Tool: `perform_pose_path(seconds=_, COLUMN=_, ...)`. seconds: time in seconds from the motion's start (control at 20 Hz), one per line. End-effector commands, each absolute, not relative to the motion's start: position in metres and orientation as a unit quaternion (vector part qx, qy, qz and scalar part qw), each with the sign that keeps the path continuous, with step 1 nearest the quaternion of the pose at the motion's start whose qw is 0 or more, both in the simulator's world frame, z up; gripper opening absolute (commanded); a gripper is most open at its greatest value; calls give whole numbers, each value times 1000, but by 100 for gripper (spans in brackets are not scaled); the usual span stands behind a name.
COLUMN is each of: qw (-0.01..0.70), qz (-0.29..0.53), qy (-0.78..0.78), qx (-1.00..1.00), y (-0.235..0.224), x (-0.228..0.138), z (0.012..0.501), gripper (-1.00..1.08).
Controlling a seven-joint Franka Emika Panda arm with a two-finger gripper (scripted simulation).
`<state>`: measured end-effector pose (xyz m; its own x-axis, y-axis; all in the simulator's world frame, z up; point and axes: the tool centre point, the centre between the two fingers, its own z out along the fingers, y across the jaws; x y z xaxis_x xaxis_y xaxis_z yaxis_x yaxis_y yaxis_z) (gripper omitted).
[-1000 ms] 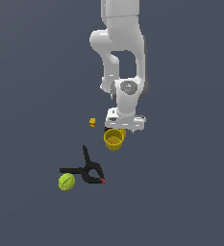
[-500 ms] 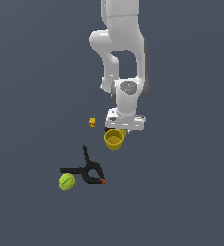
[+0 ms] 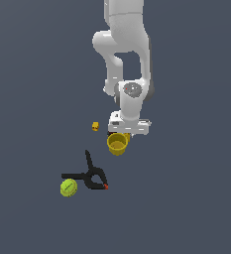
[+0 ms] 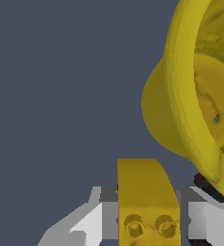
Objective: Pick up a designated object from a clutter of objects.
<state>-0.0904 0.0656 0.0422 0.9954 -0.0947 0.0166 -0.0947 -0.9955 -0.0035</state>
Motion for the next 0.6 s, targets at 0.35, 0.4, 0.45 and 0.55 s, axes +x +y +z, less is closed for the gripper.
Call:
perform_pose_path(seconds=0.35, qw=2, qz=-8, qy=47, qx=-999, y=57, x=-66, z=89, gripper=-100)
perform_pose_path(seconds=0.4, qw=2, qz=-8, qy=47, qx=-999, y=56, x=-62, z=96, gripper=-100)
perform_pose_path(seconds=0.45, qw=2, qz=-8, qy=47, qx=-999, y=55, x=-59, z=103, gripper=-100)
perform_pose_path(seconds=0.55, qw=2, qz=-7, qy=47, qx=-999, y=52, x=-50, z=119, gripper=-100)
